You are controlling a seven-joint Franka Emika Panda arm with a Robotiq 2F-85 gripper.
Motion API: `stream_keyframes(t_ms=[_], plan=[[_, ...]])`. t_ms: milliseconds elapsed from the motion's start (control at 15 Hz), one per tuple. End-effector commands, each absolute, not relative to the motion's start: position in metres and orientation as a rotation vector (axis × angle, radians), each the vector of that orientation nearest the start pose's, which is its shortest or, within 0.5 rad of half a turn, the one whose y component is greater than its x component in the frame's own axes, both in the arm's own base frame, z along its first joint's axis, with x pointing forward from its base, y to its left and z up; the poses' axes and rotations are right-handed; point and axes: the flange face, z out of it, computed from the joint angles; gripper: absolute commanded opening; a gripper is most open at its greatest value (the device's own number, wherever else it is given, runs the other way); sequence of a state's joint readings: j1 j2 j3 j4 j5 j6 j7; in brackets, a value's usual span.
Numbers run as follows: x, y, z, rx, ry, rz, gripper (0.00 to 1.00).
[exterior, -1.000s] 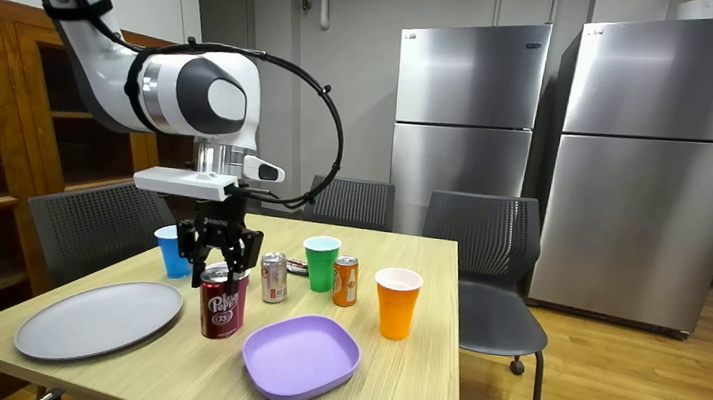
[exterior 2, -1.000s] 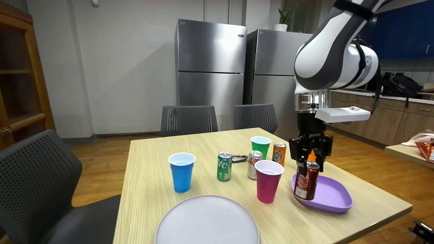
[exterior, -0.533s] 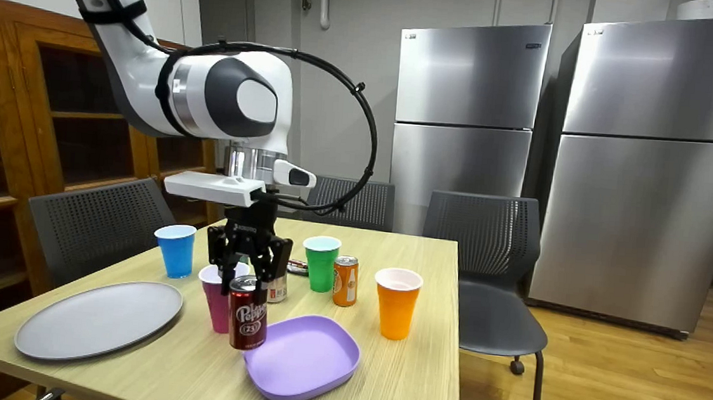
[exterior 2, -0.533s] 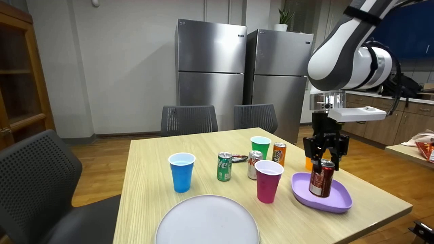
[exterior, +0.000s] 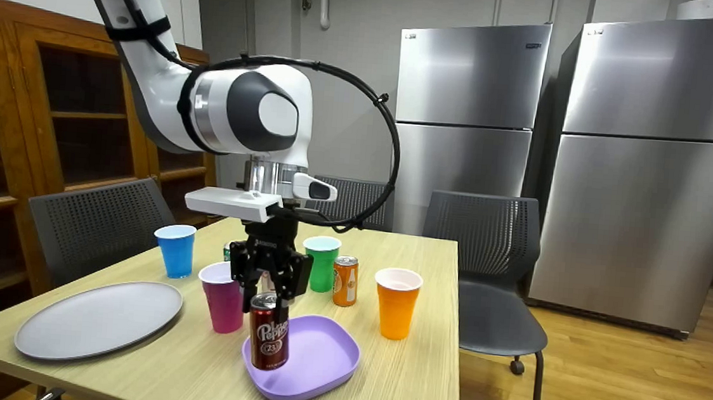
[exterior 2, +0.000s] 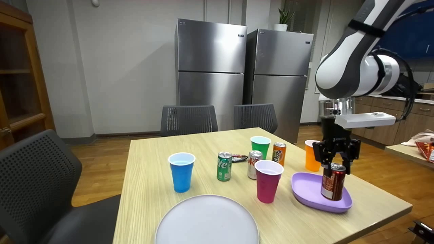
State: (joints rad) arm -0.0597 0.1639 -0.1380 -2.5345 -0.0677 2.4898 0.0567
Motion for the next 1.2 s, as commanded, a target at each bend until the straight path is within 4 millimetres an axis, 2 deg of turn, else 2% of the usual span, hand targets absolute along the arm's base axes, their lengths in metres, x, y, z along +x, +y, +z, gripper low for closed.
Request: stream_keyframes(t_ms=[0,600,667,733,867,1133], plan=[[0.435,-0.095,0.187,-3.170,0.384,0.324,0.38],[0.443,-0.100,0.168,-3.168,0.446,0.336,0.38],[0.443,-0.100,0.167,-3.169,0.448,0.342,0.88],[0.443,-0.100,0.166,-3.168,0.451,0.347,0.89],[0.443,-0.100,0.166,-3.167,0.455,0.351,0.99],[0.445,-0.102,0.178,-3.172,0.451,0.352,1.00]])
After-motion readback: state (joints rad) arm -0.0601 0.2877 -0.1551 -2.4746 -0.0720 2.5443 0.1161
